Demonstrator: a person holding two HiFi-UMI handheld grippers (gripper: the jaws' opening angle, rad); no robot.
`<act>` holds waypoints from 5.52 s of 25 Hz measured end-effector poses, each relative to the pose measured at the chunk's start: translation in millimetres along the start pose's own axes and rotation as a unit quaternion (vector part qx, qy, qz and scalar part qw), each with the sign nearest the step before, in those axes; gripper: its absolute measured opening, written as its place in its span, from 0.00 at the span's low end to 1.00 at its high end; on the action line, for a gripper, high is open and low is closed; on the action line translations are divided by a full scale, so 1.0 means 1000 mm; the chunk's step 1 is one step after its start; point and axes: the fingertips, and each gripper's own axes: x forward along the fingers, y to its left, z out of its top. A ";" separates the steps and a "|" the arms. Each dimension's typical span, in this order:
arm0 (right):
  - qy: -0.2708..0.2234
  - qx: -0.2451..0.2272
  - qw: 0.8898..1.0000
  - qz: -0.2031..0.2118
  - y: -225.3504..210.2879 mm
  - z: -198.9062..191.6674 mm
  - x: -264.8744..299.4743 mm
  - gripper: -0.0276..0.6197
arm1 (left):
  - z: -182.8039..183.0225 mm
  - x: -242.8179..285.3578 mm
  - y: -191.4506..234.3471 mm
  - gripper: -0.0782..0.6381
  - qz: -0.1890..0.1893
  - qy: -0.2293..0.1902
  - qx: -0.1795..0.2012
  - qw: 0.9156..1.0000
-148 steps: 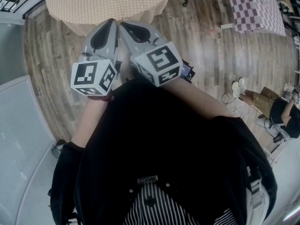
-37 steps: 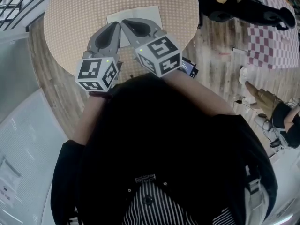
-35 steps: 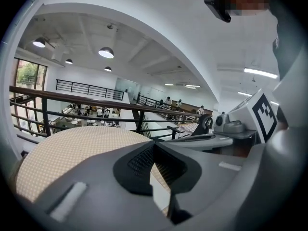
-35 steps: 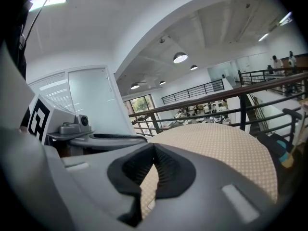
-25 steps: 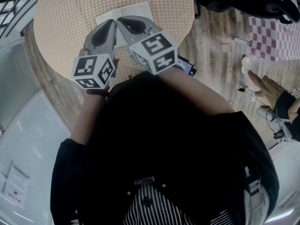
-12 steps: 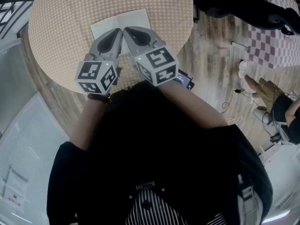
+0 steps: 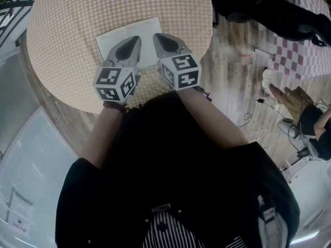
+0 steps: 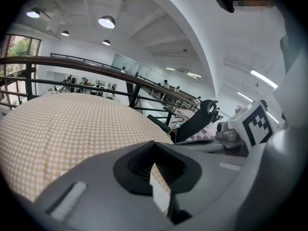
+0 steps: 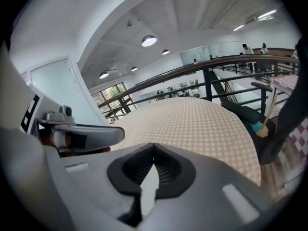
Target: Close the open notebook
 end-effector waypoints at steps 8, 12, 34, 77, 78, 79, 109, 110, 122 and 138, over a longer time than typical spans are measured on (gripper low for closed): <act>0.073 0.015 0.997 -0.022 -0.036 -0.046 0.029 0.05 | -0.032 0.026 0.014 0.11 0.003 0.030 -0.013 0.999; 0.097 0.030 0.995 -0.026 -0.049 -0.063 0.035 0.07 | -0.043 0.038 0.015 0.11 -0.005 0.045 -0.027 0.999; 0.212 0.130 0.968 0.025 -0.062 -0.151 0.064 0.44 | -0.122 0.073 0.041 0.11 0.002 0.148 -0.028 0.989; 0.138 0.073 0.967 0.200 0.130 -0.091 0.043 0.44 | -0.133 -0.009 0.110 0.12 -0.066 0.071 -0.157 0.983; 0.139 0.065 0.967 0.201 0.140 -0.096 0.041 0.44 | -0.134 -0.014 0.111 0.12 -0.068 0.070 -0.158 0.983; 0.142 0.058 0.967 0.201 0.150 -0.102 0.041 0.44 | -0.136 -0.018 0.112 0.12 -0.072 0.070 -0.156 0.983; 0.257 -0.021 0.947 0.191 0.287 -0.200 0.048 0.27 | -0.173 -0.171 0.161 0.12 -0.075 0.034 -0.204 0.975; 0.258 -0.021 0.947 0.190 0.289 -0.199 0.044 0.25 | -0.173 -0.178 0.158 0.12 -0.077 0.032 -0.205 0.975; 0.046 -0.057 0.992 0.102 0.255 -0.046 -0.026 0.05 | -0.082 -0.249 0.102 0.12 -0.097 -0.022 -0.064 0.993; -0.124 -0.160 0.979 0.025 0.295 0.034 -0.133 0.04 | 0.020 -0.326 0.008 0.11 -0.110 -0.161 0.155 0.968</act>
